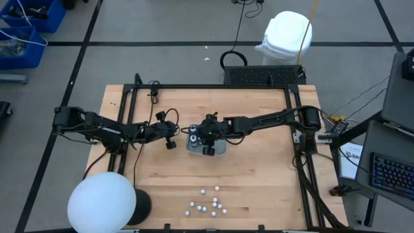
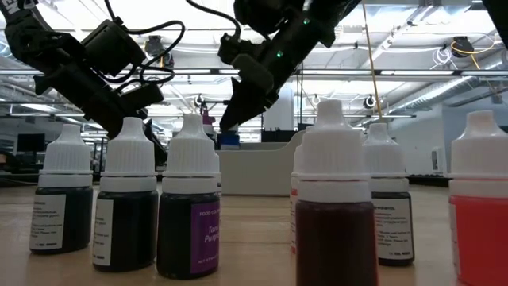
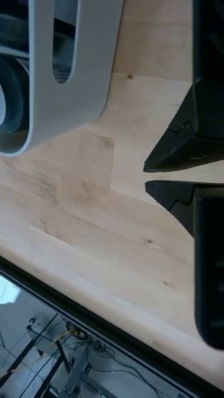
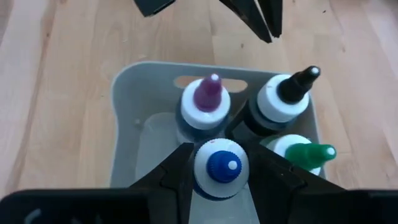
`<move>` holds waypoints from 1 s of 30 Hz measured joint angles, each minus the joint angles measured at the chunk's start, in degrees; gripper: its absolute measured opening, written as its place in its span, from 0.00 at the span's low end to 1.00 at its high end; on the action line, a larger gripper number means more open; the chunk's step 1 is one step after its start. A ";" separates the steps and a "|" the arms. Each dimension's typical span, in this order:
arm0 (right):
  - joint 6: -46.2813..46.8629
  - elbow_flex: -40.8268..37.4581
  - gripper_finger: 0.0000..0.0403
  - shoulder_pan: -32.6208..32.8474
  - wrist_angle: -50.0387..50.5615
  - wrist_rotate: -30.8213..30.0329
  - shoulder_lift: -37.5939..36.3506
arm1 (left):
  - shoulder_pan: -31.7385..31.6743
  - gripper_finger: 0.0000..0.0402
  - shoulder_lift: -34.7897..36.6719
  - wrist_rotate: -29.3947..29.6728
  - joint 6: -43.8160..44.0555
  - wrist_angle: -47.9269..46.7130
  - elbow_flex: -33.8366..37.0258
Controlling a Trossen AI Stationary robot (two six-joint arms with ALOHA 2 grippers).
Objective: Pick & Place food coloring
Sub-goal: Put the large blue food coloring bottle into the gray bin, then put the small violet food coloring bottle into the gray bin
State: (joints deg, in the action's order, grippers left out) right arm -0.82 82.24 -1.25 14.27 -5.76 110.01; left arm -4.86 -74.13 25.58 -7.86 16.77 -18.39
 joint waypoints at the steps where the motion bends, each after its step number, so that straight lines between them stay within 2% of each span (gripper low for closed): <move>1: -0.07 0.00 0.29 -0.10 -0.40 -0.10 0.31 | 0.00 0.10 0.00 0.03 0.01 -0.02 0.00; 9: -1.96 0.09 0.30 -0.44 -0.31 -0.01 1.45 | 0.02 0.10 0.00 0.22 0.04 0.00 0.00; 25: -1.36 1.29 0.52 -0.53 -3.74 -0.31 1.00 | 0.00 0.10 0.00 -0.03 0.66 0.29 0.00; 30: 0.35 2.16 0.57 -0.27 -0.70 -0.22 -4.70 | 0.00 0.10 0.00 -0.02 0.66 0.24 0.00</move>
State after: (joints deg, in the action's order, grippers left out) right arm -0.47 84.40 -1.52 13.57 -5.98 105.32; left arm -4.86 -74.13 25.56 -7.20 17.02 -18.39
